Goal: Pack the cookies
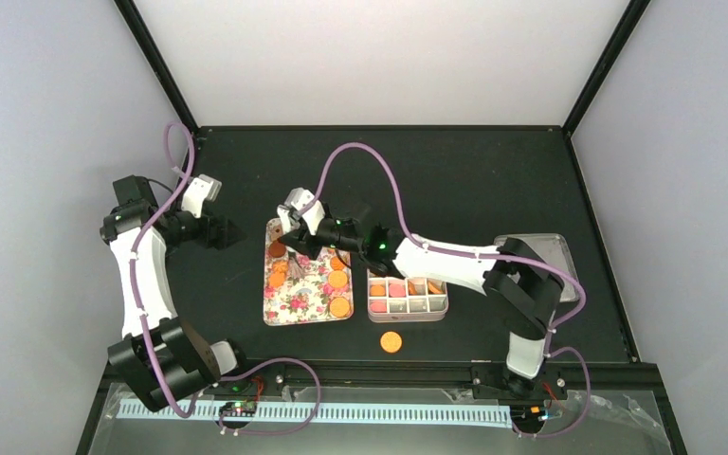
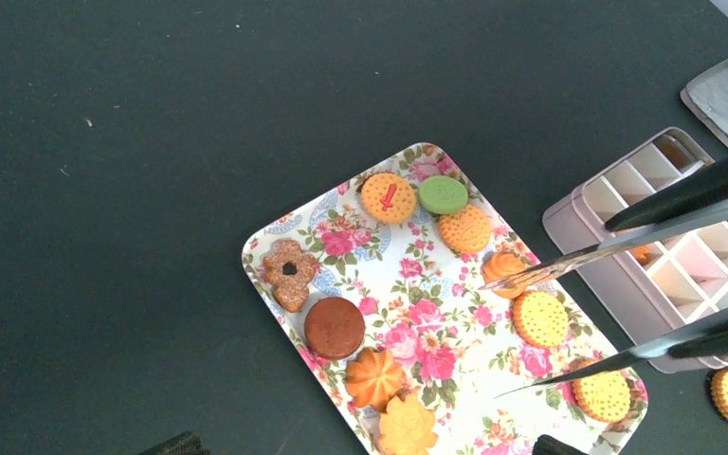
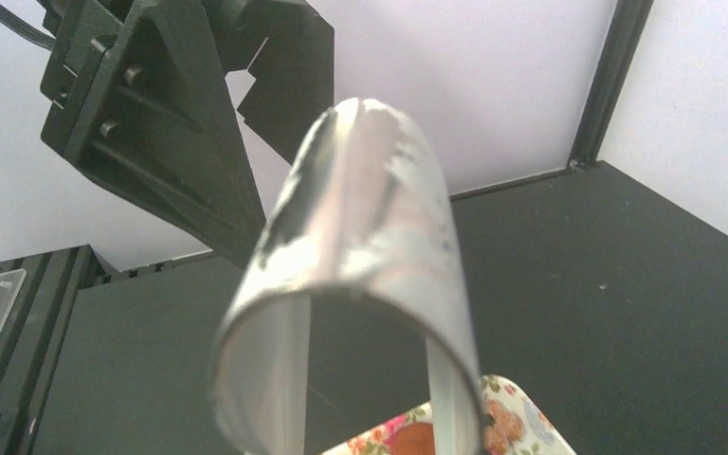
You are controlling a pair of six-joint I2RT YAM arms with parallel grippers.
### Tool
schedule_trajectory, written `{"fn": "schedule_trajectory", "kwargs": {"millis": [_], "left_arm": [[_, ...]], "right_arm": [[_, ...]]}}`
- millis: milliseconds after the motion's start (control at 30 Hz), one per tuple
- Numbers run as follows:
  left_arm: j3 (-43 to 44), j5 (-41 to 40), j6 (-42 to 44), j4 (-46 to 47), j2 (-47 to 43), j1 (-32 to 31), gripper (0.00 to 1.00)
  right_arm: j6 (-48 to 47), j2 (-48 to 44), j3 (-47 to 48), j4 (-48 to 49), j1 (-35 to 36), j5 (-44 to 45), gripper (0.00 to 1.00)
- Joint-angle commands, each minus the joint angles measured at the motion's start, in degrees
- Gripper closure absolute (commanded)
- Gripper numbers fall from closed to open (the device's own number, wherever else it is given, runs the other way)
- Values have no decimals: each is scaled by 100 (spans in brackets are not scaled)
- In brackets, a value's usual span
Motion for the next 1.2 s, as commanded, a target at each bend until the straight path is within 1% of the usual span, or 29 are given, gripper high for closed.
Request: {"fn": "schedule_trajectory", "kwargs": {"millis": [0, 133, 333, 500, 667, 800, 933, 1033, 1167], "left_arm": [[161, 163, -96, -165, -113, 103, 8], [186, 179, -10, -321, -179, 344, 8], [409, 182, 279, -710, -34, 655, 8], [566, 263, 499, -962, 29, 831, 8], [585, 298, 542, -976, 100, 864, 8], [617, 362, 554, -1039, 193, 864, 8], [621, 403, 644, -1101, 161, 862, 8], [591, 438, 703, -1094, 119, 860, 9], [582, 588, 736, -1147, 147, 864, 9]], "right_arm": [[2, 446, 483, 570, 154, 35, 56], [192, 885, 889, 778, 153, 24, 55], [402, 1533, 1460, 993, 155, -14, 55], [419, 1824, 1584, 1090, 158, -70, 55], [352, 1834, 1376, 1121, 222, -175, 55], [67, 1851, 1206, 1083, 353, -63, 54], [120, 1768, 1010, 1047, 384, -35, 54], [176, 1565, 665, 1101, 392, 24, 57], [175, 1297, 363, 1086, 392, 156, 65]]}}
